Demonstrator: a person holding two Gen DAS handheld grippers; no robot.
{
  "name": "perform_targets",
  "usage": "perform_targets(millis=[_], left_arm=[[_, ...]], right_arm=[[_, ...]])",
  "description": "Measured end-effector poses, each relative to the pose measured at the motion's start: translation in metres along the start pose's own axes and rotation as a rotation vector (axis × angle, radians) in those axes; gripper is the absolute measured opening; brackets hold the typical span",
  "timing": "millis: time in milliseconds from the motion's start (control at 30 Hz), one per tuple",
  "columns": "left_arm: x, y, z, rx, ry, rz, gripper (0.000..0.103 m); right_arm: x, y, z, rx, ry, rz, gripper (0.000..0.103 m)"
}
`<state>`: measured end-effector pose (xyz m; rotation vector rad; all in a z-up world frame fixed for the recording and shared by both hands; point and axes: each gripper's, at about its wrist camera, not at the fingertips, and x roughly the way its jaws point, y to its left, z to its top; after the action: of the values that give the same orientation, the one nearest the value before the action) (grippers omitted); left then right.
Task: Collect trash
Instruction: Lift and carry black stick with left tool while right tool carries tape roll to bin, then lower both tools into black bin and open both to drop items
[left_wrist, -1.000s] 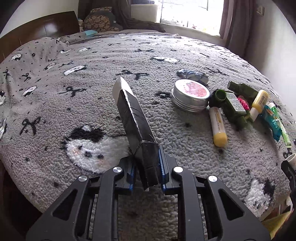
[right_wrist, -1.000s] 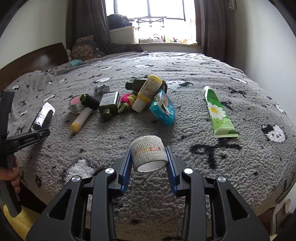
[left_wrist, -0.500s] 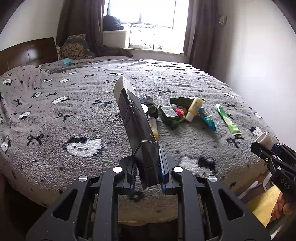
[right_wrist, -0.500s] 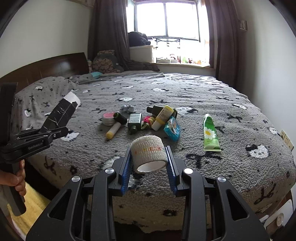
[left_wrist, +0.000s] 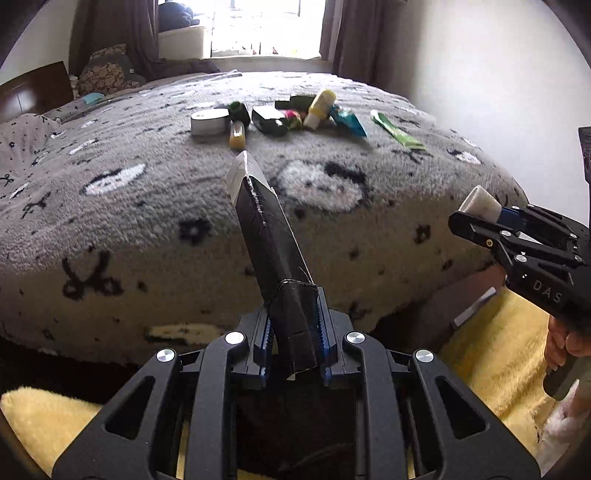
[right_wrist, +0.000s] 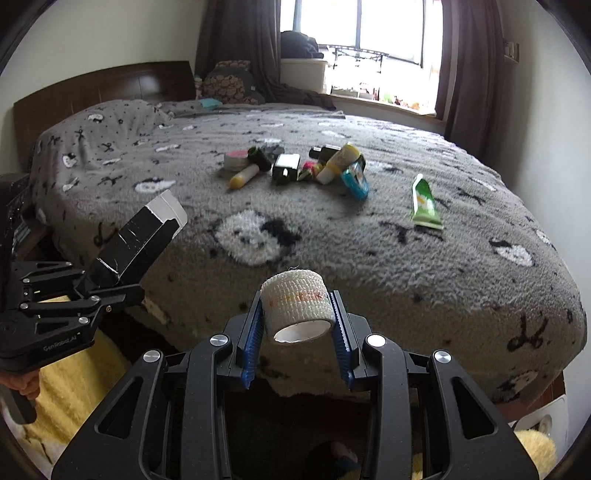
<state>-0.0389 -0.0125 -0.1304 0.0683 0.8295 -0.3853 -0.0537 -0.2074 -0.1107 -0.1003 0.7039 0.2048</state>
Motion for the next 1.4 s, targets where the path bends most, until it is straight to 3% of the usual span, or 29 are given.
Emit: perform_targets(millis=[267, 567, 767, 933, 1167, 1233, 1333, 1400], left_arm=[[0.036, -0.014, -0.045, 0.007, 0.198, -0.108, 0.018], [0.100, -0.012, -0.071, -0.024, 0.371, -0.138, 0.018], [0.126, -0.003, -0.083, -0.042, 0.429, -0.144, 0.018], [0.127, -0.001, -0.090, -0.049, 0.445, -0.158, 0.018], [0.138, -0.005, -0.095, -0.041, 0.465, -0.151, 0.028], [0.139, -0.006, -0.098, -0.040, 0.470, -0.152, 0.028], [0.142, -0.007, -0.100, -0.035, 0.479, -0.150, 0.037], [0.143, -0.008, -0.105, -0.029, 0.481, -0.142, 0.052]], right_arm=[[0.040, 0.004, -0.044, 0.084, 0.200, 0.116, 0.035], [0.096, 0.007, -0.076, 0.175, 0.388, 0.177, 0.035], [0.132, 0.013, -0.095, 0.205, 0.484, 0.203, 0.035], [0.136, 0.022, -0.106, 0.169, 0.503, 0.193, 0.036], [0.126, 0.017, -0.102, 0.199, 0.499, 0.211, 0.037], [0.126, 0.015, -0.103, 0.203, 0.503, 0.220, 0.043], [0.126, 0.019, -0.106, 0.210, 0.498, 0.222, 0.053], [0.126, 0.021, -0.104, 0.220, 0.497, 0.220, 0.058]])
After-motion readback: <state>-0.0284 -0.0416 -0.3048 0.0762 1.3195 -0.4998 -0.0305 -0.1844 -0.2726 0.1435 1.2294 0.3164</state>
